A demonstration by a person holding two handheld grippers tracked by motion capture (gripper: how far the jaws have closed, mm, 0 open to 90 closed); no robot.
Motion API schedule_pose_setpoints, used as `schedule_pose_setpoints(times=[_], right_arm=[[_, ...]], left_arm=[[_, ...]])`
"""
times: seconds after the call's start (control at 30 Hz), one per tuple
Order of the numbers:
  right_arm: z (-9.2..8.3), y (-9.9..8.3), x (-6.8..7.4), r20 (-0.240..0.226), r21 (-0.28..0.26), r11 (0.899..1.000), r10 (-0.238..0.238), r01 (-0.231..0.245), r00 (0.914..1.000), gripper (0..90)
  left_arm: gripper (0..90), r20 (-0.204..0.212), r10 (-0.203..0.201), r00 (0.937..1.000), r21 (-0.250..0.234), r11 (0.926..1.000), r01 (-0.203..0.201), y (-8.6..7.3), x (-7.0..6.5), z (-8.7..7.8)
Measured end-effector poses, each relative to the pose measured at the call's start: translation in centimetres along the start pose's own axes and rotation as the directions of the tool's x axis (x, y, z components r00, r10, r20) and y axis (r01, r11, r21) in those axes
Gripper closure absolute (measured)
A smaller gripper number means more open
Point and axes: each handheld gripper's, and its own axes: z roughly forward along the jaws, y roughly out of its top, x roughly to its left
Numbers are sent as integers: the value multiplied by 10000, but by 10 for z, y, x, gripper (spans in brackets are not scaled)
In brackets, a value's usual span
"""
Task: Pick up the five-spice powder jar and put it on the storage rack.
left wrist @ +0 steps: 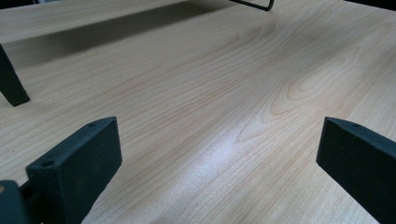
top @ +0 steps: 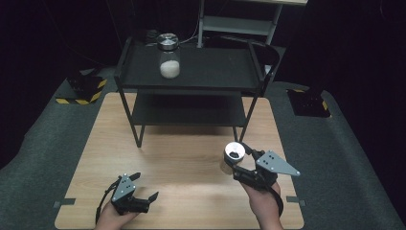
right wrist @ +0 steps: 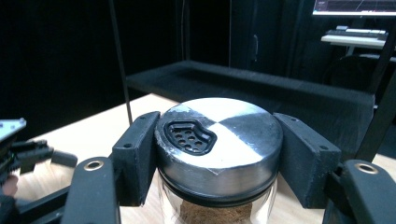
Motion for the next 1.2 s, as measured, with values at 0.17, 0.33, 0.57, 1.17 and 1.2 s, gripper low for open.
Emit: schedule_pose_setpoints(times=[0.17,0.33,0.57,1.17,1.2], right_arm=[[3,16,-4,115,-149,9999,-32,33,9999,348],[5,30,-7,232,-278,9995,-139,145,9996,348],[13,53,-10,429,-361,9983,-437,453,9981,348],[33,102,-15,670,-702,9952,-638,685,9957,348],[34,104,-14,704,-721,9948,-674,724,9952,349]], left_arm=[[3,29,6,10000,0,10000,-6,0,0,0],[3,51,28,10000,-4,10000,-28,0,1,0],[3,73,15,10000,-6,10000,-15,0,1,0],[4,180,-34,9998,-27,10000,35,-1,3,0],[3,184,-34,9998,-26,10000,34,0,3,0]])
